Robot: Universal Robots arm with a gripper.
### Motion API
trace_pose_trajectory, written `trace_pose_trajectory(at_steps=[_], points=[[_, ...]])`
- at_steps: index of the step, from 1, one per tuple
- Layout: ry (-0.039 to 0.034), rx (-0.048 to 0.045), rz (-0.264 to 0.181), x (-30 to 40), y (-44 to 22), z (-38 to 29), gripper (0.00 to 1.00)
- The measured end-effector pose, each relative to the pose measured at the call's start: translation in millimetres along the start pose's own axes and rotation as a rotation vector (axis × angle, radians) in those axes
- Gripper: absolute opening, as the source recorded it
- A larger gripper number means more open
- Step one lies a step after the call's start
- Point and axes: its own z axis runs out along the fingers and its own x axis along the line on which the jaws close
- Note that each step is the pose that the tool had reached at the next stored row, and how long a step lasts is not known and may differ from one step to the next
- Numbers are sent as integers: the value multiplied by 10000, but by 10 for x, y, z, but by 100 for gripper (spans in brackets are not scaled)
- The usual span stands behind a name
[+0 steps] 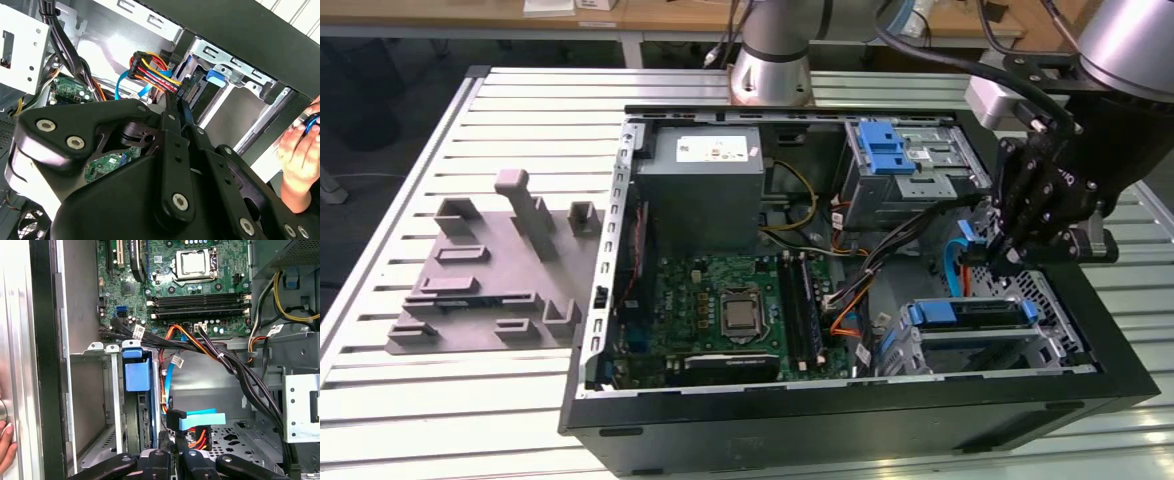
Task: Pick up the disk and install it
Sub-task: 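Insert the first disk wire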
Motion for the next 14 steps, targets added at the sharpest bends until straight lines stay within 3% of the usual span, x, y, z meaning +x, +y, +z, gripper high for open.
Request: trace_pose_trajectory(at_steps=[4, 8, 14], points=[[-10, -5, 0, 2, 1, 1, 16], [-234, -99, -1, 43, -2, 8, 16], [-251, -135, 0, 146, -10, 39, 16]])
